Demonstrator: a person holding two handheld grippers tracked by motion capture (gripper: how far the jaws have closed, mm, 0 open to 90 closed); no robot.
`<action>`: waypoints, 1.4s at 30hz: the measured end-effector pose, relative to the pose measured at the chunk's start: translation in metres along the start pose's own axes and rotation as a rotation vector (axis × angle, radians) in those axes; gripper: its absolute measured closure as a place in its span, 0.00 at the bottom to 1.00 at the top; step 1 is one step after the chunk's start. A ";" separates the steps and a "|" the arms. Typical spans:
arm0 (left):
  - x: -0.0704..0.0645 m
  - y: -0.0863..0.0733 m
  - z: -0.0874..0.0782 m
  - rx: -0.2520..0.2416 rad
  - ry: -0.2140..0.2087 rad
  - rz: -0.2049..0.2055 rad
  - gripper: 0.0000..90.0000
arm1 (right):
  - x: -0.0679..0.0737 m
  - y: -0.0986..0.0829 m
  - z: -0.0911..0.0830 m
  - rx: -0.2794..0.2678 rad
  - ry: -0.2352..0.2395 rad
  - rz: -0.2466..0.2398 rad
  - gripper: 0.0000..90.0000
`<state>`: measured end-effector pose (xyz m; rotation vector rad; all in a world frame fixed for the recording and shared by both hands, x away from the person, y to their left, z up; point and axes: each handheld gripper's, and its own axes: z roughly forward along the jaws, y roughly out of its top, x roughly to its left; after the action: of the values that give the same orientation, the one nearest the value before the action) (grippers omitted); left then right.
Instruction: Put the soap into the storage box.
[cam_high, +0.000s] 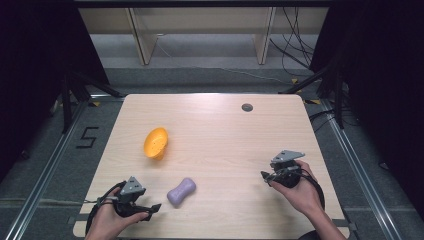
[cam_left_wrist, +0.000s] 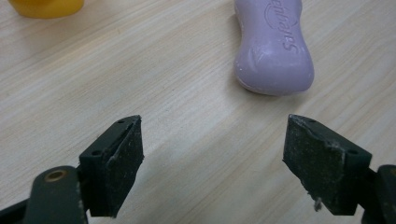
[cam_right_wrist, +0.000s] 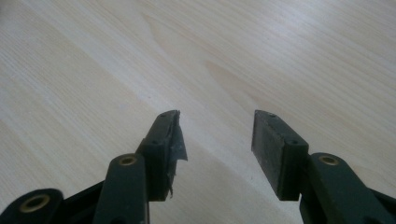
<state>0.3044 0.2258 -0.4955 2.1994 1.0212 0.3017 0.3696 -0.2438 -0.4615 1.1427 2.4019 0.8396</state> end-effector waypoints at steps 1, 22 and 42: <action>-0.001 0.001 -0.001 0.006 -0.007 -0.009 0.22 | 0.000 0.000 -0.001 0.001 -0.001 0.002 0.58; -0.024 0.074 0.000 0.369 -0.047 0.011 0.39 | 0.001 -0.001 0.001 0.011 -0.003 -0.001 0.57; -0.039 0.128 0.046 0.583 -0.066 0.076 0.43 | 0.003 0.000 0.001 0.019 0.003 0.004 0.57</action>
<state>0.3747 0.1161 -0.4413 2.7487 1.0882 -0.0490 0.3681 -0.2417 -0.4624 1.1543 2.4157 0.8224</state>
